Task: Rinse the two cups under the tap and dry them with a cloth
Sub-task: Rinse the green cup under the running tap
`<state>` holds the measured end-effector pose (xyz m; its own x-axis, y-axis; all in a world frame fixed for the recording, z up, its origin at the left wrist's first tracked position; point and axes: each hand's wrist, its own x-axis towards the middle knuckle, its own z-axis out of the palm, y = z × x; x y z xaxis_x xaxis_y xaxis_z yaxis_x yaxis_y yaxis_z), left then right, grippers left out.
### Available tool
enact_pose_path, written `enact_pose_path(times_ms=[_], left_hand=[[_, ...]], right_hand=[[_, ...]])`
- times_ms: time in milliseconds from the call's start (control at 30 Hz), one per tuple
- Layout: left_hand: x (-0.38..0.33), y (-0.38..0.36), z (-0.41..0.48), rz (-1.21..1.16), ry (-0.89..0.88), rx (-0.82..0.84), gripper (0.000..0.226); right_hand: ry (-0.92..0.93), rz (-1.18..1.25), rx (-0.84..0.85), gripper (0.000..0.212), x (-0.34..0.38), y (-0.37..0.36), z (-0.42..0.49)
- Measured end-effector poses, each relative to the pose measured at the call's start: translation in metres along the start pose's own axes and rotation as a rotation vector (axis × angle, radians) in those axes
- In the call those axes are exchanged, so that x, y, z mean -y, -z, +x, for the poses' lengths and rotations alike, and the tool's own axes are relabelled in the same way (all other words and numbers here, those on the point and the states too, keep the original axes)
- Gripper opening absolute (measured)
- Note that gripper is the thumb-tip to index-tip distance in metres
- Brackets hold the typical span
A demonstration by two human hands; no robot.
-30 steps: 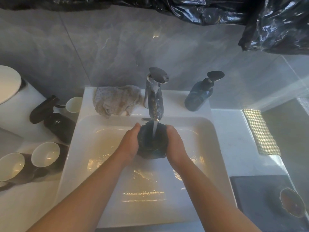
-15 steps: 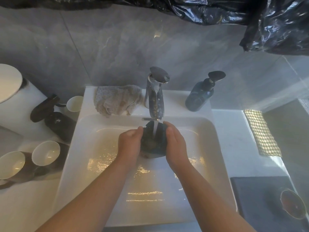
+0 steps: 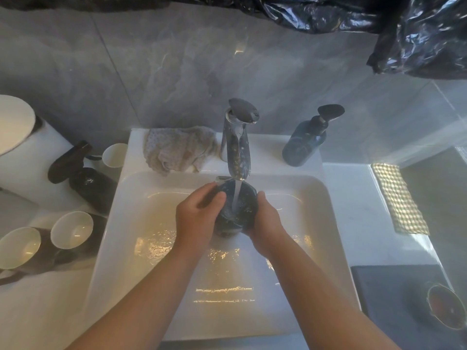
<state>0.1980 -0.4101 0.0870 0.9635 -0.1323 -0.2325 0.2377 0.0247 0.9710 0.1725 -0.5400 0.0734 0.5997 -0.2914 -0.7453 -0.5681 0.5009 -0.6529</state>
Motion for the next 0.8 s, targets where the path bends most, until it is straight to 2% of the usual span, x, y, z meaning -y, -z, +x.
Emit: enact_pose_path(times_ms=[67, 167, 233, 300, 367, 467, 533, 600, 733, 800], left_hand=[[0.002, 0.001, 0.000, 0.023, -0.012, 0.013, 0.053], [0.007, 0.000, 0.002, -0.005, -0.017, 0.031, 0.035], [0.008, -0.003, 0.001, -0.085, 0.040, 0.109, 0.025], [0.011, -0.007, 0.001, -0.171, 0.151, 0.132, 0.028], [0.012, -0.012, 0.000, -0.196, 0.262, 0.080, 0.035], [0.010, -0.017, 0.003, -0.228, 0.391, 0.037, 0.043], [0.005, -0.020, 0.008, -0.152, 0.375, 0.083, 0.041], [0.000, -0.021, 0.011, -0.073, 0.379, 0.132, 0.048], [0.003, -0.021, 0.012, 0.011, 0.424, 0.182, 0.050], [0.001, -0.022, 0.010, 0.003, 0.400, 0.155, 0.043]], right_hand=[[-0.015, 0.080, 0.021, 0.055, 0.002, 0.002, -0.001], [-0.017, 0.227, 0.078, 0.051, 0.006, 0.002, -0.007], [0.040, 0.270, 0.081, 0.042, 0.007, 0.000, -0.007], [0.090, 0.252, 0.081, 0.045, 0.009, -0.002, -0.008], [0.114, 0.216, 0.077, 0.048, 0.009, -0.003, -0.008], [0.184, 0.115, 0.031, 0.035, 0.009, -0.001, -0.007], [0.226, 0.074, -0.019, 0.027, 0.008, -0.003, -0.006], [0.290, 0.032, -0.057, 0.016, 0.007, -0.004, -0.005], [0.484, -0.066, -0.115, 0.025, 0.005, -0.002, -0.008], [0.565, -0.120, -0.143, 0.028, 0.003, -0.004, -0.009]])
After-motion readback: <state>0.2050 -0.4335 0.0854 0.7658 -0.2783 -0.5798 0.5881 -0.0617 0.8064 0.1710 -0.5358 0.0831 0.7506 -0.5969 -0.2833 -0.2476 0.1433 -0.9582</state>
